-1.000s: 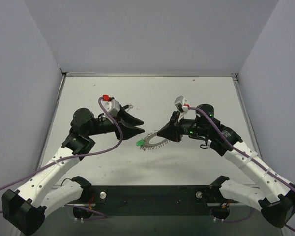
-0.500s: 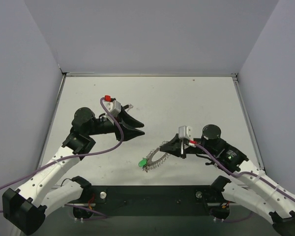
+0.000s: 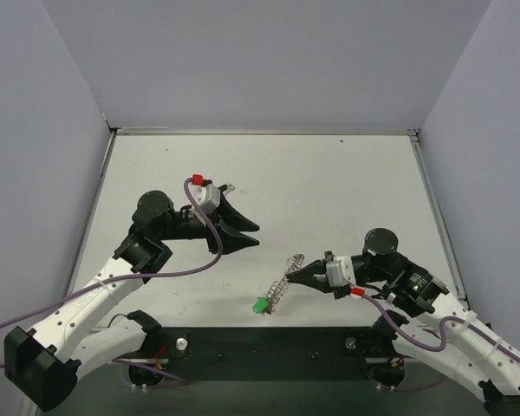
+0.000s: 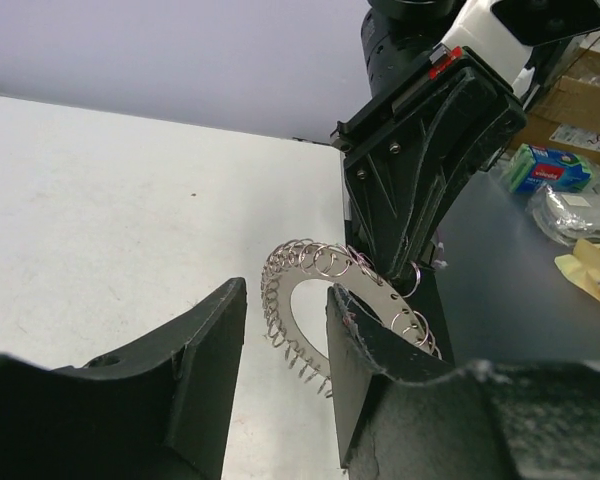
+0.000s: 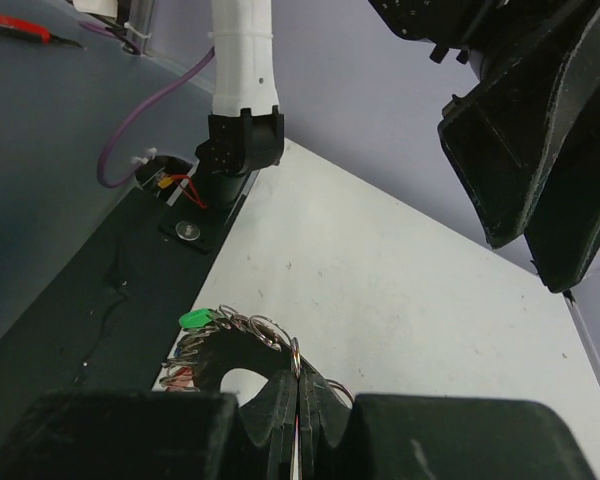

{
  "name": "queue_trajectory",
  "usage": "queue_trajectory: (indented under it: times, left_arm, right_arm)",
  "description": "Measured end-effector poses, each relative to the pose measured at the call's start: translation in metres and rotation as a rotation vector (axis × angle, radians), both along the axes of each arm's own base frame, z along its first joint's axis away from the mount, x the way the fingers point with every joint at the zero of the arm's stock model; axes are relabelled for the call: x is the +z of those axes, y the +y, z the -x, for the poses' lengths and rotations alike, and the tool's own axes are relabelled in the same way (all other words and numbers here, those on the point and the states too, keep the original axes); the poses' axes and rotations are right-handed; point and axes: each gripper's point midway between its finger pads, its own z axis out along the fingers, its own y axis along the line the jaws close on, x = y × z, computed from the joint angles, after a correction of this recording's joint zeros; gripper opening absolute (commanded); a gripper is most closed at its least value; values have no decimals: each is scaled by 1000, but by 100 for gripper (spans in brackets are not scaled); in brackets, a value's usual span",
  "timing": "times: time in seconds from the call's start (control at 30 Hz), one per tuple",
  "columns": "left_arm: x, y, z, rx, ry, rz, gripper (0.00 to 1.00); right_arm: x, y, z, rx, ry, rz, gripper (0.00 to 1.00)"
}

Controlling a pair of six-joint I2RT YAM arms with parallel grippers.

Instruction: Put the keys on the keyring

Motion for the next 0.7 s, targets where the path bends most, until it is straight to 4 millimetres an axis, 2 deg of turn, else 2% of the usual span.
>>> queue_trajectory:
  times: [0.23,0.33,0.53,0.7]
  left_arm:
    - [-2,-5,8,-35,-30,-4,49]
    - [-2,-5,8,-34,-38,-4,49]
    - [-2,-6,3,-6,-48,-3,49]
    - [-1,-6,-5,37,-47,0,49]
  right_arm:
    - [-3,-1,5,43,-49,4,0]
    - [-3,0,3,27,-12,15,0]
    - [25,11,-13,-50,126,5,0]
    - [34,17,-23,-122,239,-26,0]
